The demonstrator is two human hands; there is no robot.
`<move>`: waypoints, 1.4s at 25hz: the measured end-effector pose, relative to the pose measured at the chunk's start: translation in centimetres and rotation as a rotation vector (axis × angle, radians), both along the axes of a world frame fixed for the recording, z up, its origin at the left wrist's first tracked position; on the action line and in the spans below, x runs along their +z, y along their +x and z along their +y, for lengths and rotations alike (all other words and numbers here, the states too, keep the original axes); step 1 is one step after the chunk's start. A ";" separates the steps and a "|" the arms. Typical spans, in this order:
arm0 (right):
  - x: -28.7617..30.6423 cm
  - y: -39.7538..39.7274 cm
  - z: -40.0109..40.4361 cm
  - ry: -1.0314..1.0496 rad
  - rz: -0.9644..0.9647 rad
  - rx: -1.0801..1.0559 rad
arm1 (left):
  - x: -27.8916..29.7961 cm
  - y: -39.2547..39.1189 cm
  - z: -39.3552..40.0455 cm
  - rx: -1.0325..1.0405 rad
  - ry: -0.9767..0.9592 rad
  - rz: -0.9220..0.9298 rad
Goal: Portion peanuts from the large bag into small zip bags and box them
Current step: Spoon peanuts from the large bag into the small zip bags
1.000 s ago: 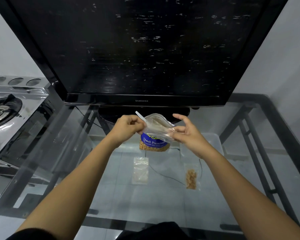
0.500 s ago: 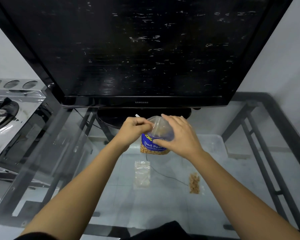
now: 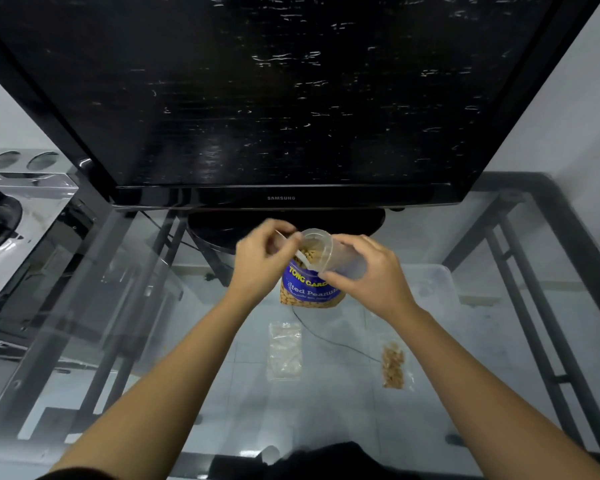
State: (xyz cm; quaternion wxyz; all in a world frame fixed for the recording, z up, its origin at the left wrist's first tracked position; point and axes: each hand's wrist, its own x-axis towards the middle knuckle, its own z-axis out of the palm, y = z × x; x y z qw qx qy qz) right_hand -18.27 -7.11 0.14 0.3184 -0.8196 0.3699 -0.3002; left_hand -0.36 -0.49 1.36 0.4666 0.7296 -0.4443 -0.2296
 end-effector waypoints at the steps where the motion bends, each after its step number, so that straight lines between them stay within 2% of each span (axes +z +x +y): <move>1: -0.2 -0.3 -0.1 0.053 -0.022 -0.024 | -0.3 0.4 -0.2 0.147 -0.008 -0.095; 3: -0.4 -0.7 -0.3 0.128 -0.059 -0.070 | -0.9 1.2 -1.0 0.224 0.138 -0.079; 5: -0.5 -1.0 -0.2 0.209 -0.075 -0.094 | -1.3 1.4 -1.6 0.098 0.217 -0.015; 10: -0.8 -1.6 0.0 0.366 -0.079 -0.107 | 1.0 0.7 -2.4 -0.001 -0.088 -0.292; 13: -0.8 -1.8 0.1 0.407 -0.036 -0.083 | 1.1 1.2 -2.7 -0.127 -0.090 -0.455; 18: -0.6 -1.9 0.2 0.435 -0.026 -0.071 | -0.5 1.7 -2.8 -0.106 0.064 -0.311; 21: -0.3 -1.9 0.1 0.436 -0.005 -0.067 | -1.4 1.6 -2.8 -0.103 0.205 -0.033; 24: -0.4 -2.0 -0.1 0.433 0.016 -0.062 | -1.7 2.0 -3.2 0.015 0.207 0.238; 27: -0.6 -2.1 -0.1 0.433 0.023 -0.072 | -1.7 2.2 -3.6 0.094 0.211 0.429; 31: -0.5 -2.2 -0.1 0.431 0.008 -0.070 | -1.4 2.6 -4.0 0.188 0.171 0.528; 35: -0.2 -1.8 -0.4 0.338 0.011 -0.104 | -1.6 3.7 -3.7 0.238 0.151 0.569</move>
